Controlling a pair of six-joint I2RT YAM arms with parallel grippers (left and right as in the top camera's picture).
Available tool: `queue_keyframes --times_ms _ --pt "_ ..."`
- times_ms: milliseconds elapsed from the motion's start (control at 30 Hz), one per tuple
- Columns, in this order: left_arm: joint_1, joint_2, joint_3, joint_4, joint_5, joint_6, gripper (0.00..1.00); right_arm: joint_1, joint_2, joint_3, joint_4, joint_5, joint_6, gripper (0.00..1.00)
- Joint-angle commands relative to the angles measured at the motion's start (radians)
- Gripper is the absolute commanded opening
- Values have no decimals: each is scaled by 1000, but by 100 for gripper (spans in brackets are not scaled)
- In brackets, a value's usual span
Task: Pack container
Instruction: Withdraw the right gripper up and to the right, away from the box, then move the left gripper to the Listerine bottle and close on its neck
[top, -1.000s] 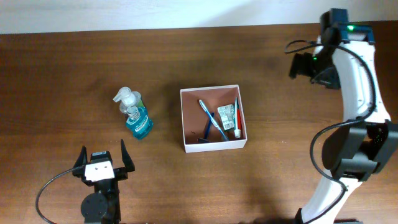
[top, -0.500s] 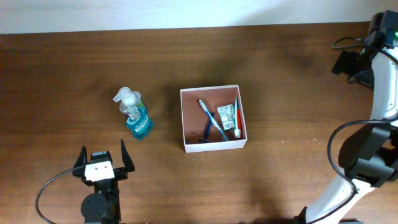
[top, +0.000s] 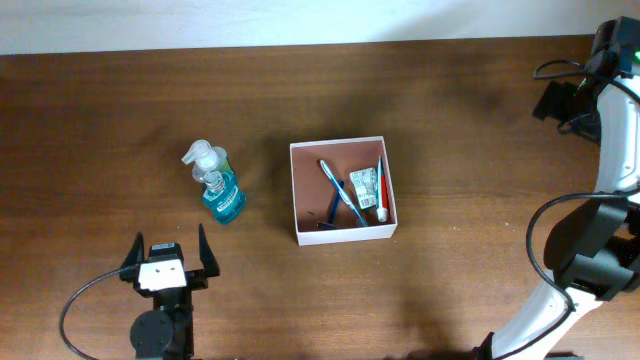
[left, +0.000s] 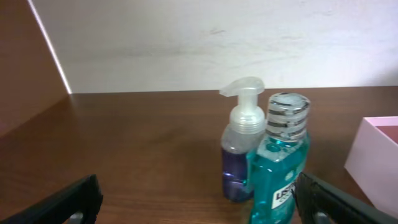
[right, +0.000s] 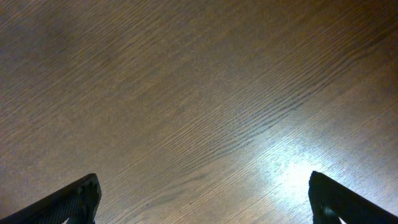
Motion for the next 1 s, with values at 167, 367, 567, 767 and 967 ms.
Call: queue_keyframes --times_ms 167,367,567,767,967 --pt "-5 -5 49 109 232 -167 99 2 -3 5 3 16 -6 98" --pt "-5 137 402 -187 232 -199 99 2 -3 5 3 16 -6 98" --pt "-5 582 918 -580 244 -200 99 2 -3 5 3 16 -6 98" --pt "-20 1127 1465 -1049 376 -237 99 2 -3 5 3 16 -6 98" --pt "-56 1433 1618 -1064 529 -236 99 2 -3 5 3 16 -6 98"
